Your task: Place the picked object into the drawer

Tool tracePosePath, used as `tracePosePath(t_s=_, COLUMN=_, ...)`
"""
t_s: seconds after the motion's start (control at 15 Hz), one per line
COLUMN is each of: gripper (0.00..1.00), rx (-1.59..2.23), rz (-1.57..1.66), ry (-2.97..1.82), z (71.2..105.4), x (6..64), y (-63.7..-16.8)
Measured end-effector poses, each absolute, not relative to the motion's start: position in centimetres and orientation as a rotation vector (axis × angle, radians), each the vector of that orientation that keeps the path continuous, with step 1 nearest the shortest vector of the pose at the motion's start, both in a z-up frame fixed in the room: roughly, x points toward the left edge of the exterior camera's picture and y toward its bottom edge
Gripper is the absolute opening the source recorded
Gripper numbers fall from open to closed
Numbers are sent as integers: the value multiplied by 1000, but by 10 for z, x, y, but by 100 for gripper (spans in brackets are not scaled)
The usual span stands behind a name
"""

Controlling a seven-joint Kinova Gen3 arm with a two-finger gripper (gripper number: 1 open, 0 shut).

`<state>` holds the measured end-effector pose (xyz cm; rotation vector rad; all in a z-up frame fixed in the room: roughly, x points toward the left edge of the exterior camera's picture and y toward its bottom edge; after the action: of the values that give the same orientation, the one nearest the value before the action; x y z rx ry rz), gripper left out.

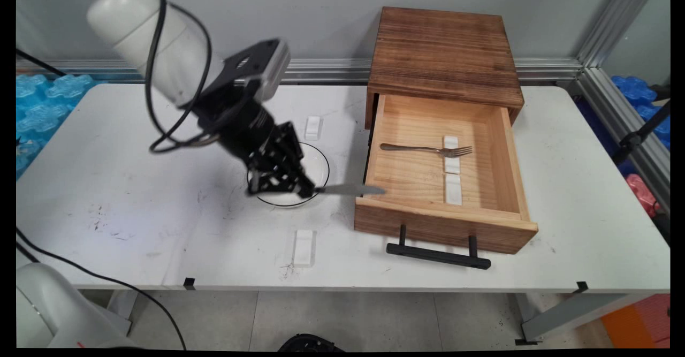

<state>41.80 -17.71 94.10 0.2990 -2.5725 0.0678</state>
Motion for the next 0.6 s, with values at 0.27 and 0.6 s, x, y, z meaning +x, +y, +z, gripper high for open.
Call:
tracePosePath(t_s=0.27, gripper=0, rx=265, rz=103, ry=-2551, z=967, x=398, y=-206)
tracePosePath(t_s=0.6, gripper=0, rx=223, rz=158, ry=-2538, z=986, x=372, y=-243)
